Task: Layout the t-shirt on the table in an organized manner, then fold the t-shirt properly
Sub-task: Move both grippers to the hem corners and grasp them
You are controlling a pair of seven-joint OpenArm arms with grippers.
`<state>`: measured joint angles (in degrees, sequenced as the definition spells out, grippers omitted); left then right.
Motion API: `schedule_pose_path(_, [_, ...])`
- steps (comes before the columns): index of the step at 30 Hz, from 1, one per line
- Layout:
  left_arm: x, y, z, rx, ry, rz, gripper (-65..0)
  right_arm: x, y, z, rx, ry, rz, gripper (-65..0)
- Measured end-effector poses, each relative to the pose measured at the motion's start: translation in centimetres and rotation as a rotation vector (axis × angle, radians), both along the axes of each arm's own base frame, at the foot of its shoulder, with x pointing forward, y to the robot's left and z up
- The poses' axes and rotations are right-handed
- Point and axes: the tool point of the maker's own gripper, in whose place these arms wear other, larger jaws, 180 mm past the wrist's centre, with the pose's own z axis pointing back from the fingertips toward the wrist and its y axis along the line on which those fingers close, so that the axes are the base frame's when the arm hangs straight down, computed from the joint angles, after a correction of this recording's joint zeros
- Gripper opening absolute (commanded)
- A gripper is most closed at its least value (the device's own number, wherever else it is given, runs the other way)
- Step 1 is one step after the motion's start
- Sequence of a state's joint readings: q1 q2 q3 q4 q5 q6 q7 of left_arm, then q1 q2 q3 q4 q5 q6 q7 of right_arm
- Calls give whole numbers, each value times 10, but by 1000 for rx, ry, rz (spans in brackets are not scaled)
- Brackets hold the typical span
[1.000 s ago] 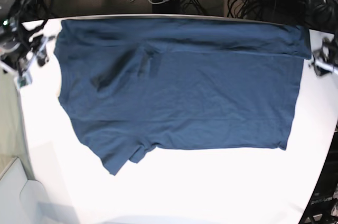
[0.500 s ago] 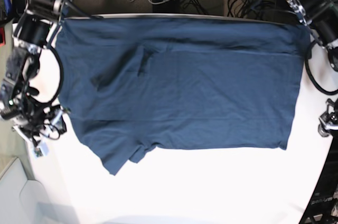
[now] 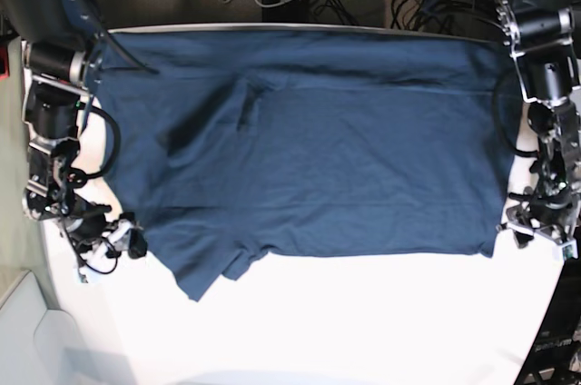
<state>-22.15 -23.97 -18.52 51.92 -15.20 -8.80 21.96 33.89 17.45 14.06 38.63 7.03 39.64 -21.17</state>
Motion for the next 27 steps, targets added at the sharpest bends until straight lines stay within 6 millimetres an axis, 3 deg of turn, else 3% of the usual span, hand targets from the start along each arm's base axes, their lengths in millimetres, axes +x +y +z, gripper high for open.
schedule_pose_path(4, [-2, 3, -8, -4, -2, 13, -330, -5, 0, -13, 22, 7, -9, -294])
schedule_pose_path(7, [-5, 4, -15, -11, 14, 18, -330, -11, 11, -23, -6, 34, 38, -294])
schedule_pose_path(14, [-6, 4, -16, -11, 15, 18, -330, -23, 21, -40, 20, 34, 48, -299])
schedule_pose_path(27, [-6, 4, -16, -11, 15, 18, -329, -26, 17, -42, 21, 31, 38, -295])
